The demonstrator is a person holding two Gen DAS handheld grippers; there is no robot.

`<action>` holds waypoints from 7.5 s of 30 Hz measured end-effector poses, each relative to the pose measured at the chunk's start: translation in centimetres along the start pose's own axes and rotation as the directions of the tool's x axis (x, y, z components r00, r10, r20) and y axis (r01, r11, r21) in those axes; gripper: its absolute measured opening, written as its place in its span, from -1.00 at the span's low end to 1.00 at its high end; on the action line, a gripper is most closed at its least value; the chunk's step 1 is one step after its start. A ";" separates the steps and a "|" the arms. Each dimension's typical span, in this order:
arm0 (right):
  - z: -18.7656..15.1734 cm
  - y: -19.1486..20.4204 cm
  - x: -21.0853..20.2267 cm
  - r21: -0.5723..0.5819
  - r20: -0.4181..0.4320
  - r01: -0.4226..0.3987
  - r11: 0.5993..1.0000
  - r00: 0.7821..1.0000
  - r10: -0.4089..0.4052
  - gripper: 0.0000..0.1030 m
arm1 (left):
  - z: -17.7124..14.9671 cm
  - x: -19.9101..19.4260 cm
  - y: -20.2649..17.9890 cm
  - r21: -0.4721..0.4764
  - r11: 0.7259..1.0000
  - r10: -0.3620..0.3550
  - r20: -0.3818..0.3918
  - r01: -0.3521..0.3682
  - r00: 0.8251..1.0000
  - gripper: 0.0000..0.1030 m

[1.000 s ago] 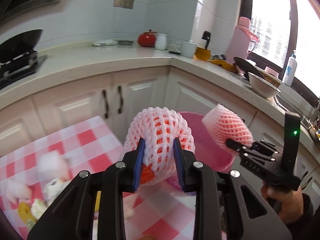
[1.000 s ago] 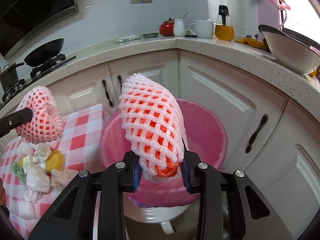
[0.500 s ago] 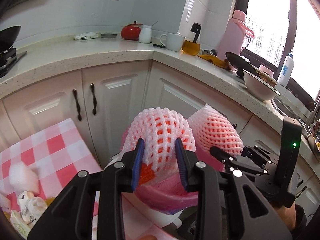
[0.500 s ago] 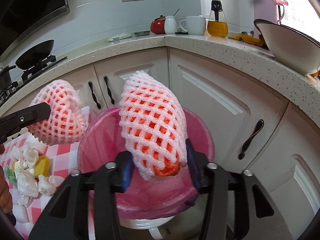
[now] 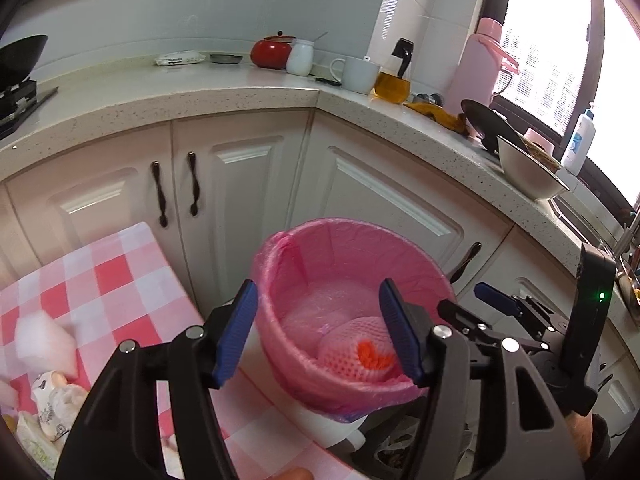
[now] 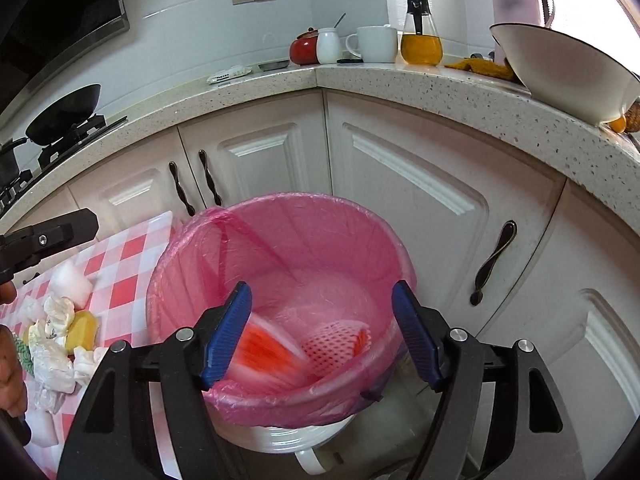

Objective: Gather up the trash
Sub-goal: 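Carry both pink foam nets over the pink bin and open both grippers, then move the left gripper back to the table toward a white foam block, then grasp the white foam block with the left gripper while the right grasps a white plastic bag, then carry the foam block and plastic bag to the bin and release both, then move both grippers back over the table toward the remaining trash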

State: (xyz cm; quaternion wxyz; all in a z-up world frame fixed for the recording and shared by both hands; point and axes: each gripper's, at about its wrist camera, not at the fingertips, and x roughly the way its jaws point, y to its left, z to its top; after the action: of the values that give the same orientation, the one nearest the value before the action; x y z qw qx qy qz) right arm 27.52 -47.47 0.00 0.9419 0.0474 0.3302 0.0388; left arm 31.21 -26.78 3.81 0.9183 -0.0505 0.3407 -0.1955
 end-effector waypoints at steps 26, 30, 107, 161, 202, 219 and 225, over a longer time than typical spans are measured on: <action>-6.4 10.9 -6.1 -0.089 0.060 -0.184 0.979 0.980 0.189 0.64 | -9.7 -17.6 10.6 -0.115 0.945 0.319 0.112 -0.306 0.941 0.37; -7.7 13.2 -6.5 -0.113 0.037 -0.221 0.969 0.973 0.226 0.64 | -11.7 -20.4 12.2 -0.150 0.926 0.364 0.115 -0.346 0.924 0.37; -12.6 30.2 -2.3 -0.305 -0.176 -0.416 0.857 0.909 0.379 0.64 | -26.4 -21.8 18.1 -0.257 0.890 0.356 -0.128 -0.377 0.926 0.33; -2.8 18.2 -5.9 -0.231 -0.004 -0.265 0.936 0.963 0.271 -0.10 | -11.5 -19.8 14.0 -0.116 0.936 0.341 0.081 -0.331 0.936 0.34; 2.9 0.6 1.1 -0.085 0.025 -0.012 0.996 1.000 0.014 0.14 | 1.5 1.6 -0.8 0.046 0.998 0.036 -0.026 -0.035 0.999 0.38; 1.8 -1.1 -1.0 -0.022 0.049 -0.007 1.000 0.999 0.008 0.44 | 0.6 2.3 -0.1 0.005 1.000 0.021 -0.057 -0.021 0.998 0.56; 1.2 1.0 -2.7 -0.049 0.072 -0.033 0.998 0.997 0.036 0.56 | -1.7 -1.0 2.2 -0.039 0.998 0.053 -0.020 -0.054 0.998 0.56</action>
State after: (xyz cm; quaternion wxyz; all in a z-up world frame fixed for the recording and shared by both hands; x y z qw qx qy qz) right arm 26.11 -46.88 2.70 0.9535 0.0317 0.2935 0.0612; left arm 30.12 -24.33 2.69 0.9187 -0.0576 0.3545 -0.1645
